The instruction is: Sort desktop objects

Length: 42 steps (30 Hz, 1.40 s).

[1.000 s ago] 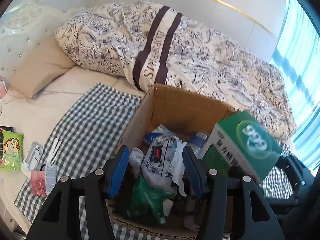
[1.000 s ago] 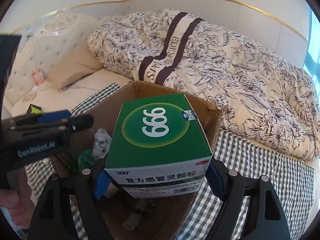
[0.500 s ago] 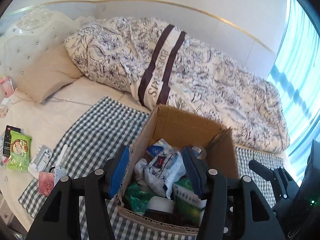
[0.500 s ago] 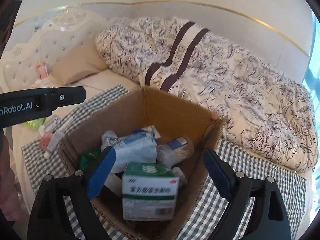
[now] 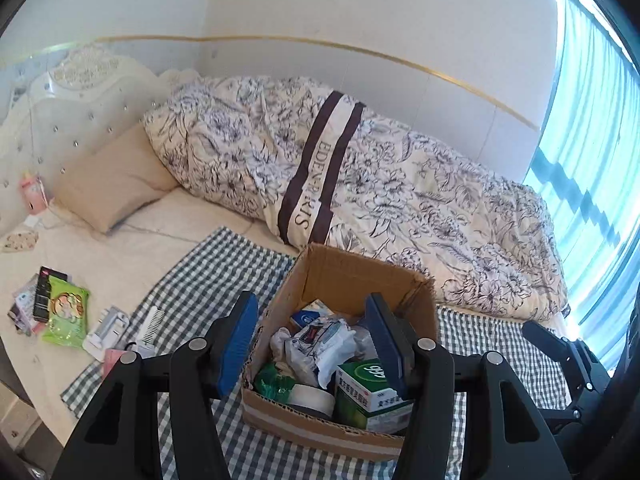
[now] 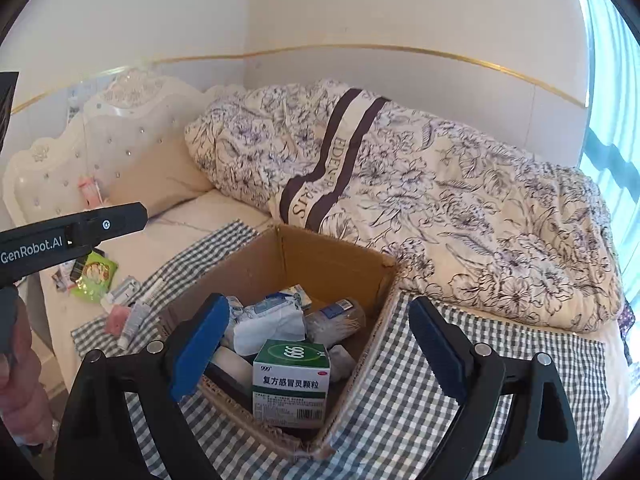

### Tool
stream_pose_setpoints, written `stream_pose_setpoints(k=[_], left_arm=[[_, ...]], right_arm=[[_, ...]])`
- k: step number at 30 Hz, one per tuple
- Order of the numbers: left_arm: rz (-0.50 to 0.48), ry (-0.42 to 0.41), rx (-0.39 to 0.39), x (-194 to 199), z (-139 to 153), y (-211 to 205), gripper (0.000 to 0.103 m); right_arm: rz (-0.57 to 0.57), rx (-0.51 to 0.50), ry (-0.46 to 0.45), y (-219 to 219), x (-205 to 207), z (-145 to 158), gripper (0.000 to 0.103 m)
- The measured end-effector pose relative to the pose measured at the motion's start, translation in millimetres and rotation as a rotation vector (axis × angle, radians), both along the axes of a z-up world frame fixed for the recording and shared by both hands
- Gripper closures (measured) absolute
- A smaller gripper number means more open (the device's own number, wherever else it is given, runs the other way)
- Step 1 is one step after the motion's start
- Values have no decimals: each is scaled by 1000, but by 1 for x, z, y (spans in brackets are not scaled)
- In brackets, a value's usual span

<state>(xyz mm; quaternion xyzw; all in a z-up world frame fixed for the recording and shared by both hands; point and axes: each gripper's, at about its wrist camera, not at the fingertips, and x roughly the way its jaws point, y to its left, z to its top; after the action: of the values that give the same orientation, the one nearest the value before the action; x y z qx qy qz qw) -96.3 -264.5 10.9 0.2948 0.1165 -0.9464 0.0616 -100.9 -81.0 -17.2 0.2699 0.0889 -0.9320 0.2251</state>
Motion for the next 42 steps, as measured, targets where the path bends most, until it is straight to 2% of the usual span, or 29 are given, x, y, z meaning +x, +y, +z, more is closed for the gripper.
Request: stream_pose_setpoints(k=[6, 12, 15, 17, 25, 32, 42], left_arm=[[-14, 39, -23, 28, 15, 19, 38], [-24, 91, -49, 52, 34, 39, 29], [-44, 109, -53, 63, 41, 50, 25], [-61, 118, -54, 68, 44, 57, 24], [-111, 150, -22, 86, 52, 87, 8], [-134, 158, -47, 96, 56, 113, 0], [-213, 194, -74, 111, 61, 170, 0]], right_arm=[[-28, -31, 32, 21, 23, 22, 8], [-66, -51, 49, 47, 46, 37, 7], [-93, -65, 56, 63, 57, 43, 3], [-110, -75, 57, 73, 63, 47, 0], [-168, -73, 73, 110, 88, 60, 0], [-202, -58, 92, 142, 108, 66, 0], [-279, -81, 106, 198, 130, 74, 0]])
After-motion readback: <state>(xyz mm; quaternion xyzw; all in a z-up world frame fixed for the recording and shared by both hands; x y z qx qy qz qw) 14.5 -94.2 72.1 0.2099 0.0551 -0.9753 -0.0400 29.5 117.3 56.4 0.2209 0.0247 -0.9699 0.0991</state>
